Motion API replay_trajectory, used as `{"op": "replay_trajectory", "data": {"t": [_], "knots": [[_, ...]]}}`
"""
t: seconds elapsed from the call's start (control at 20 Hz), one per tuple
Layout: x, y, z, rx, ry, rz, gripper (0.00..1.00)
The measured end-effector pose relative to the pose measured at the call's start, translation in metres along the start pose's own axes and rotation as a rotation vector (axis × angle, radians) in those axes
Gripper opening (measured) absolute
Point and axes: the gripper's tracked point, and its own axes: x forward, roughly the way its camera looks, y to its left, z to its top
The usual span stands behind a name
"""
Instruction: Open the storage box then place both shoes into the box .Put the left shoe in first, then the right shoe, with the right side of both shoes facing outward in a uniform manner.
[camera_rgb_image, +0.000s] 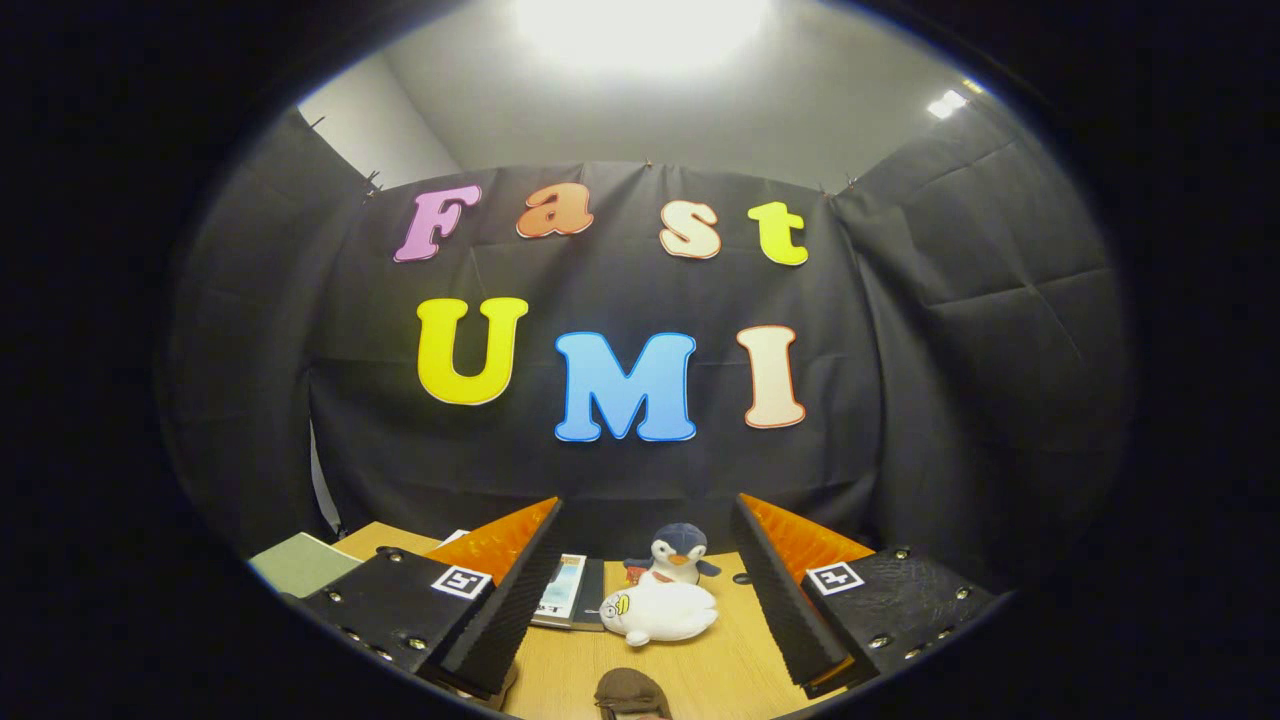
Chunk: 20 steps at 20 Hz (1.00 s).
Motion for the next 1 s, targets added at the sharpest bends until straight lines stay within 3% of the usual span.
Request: {"op": "replay_trajectory", "data": {"t": [0.4,0.6,1.0], "knots": [[0.013,0.018,-0.018,0.041,0.028,0.064,0.99],[0.013,0.051,-0.043,0.105,0.115,0.186,0.99],[0.004,0.15,-0.1,0.274,0.334,0.507,0.99]]}}
